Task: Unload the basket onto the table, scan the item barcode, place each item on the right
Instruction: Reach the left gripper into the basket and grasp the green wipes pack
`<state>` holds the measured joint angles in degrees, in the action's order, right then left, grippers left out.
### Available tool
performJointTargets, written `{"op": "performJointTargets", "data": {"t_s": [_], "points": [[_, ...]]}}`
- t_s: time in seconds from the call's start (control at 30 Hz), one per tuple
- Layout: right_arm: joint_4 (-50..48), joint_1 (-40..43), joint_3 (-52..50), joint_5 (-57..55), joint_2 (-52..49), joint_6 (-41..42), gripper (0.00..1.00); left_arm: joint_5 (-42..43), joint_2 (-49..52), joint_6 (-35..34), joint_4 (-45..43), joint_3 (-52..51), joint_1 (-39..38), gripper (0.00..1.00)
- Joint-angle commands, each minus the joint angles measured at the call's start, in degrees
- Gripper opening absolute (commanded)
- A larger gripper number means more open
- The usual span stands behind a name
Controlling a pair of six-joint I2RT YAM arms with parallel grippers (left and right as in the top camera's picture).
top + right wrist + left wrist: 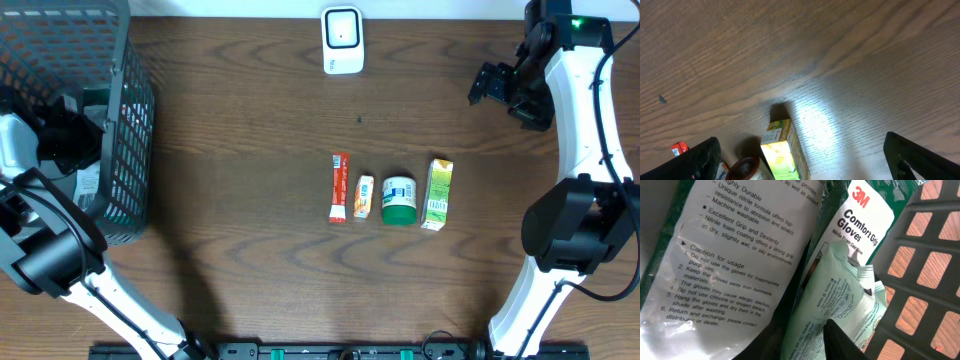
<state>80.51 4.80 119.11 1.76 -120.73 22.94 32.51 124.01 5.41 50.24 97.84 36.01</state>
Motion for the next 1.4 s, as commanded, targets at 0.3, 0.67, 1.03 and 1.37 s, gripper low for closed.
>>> {"op": "performJointTargets", "data": {"t_s": [0.3, 0.67, 1.03, 1.37], "points": [[0.04, -0.02, 0.83, 0.0, 1.25, -0.74, 0.99, 1.33, -2.21, 0.59, 5.25, -0.07, -2.99, 0.41], [0.04, 0.0, 0.83, 0.0, 1.25, -0.74, 0.99, -7.52, -1.84, 0.55, 6.45, -1.11, -5.05, 0.51], [0.04, 0.0, 0.83, 0.0, 1.25, -0.74, 0.99, -7.08, -5.2, -0.13, 8.41, 4.11, -6.71, 0.07], [0.04, 0.0, 0.83, 0.0, 1.25, -0.74, 0.99, -7.08, -15.06, -6.23, 5.38, 4.33, 0.13, 0.07]]}}
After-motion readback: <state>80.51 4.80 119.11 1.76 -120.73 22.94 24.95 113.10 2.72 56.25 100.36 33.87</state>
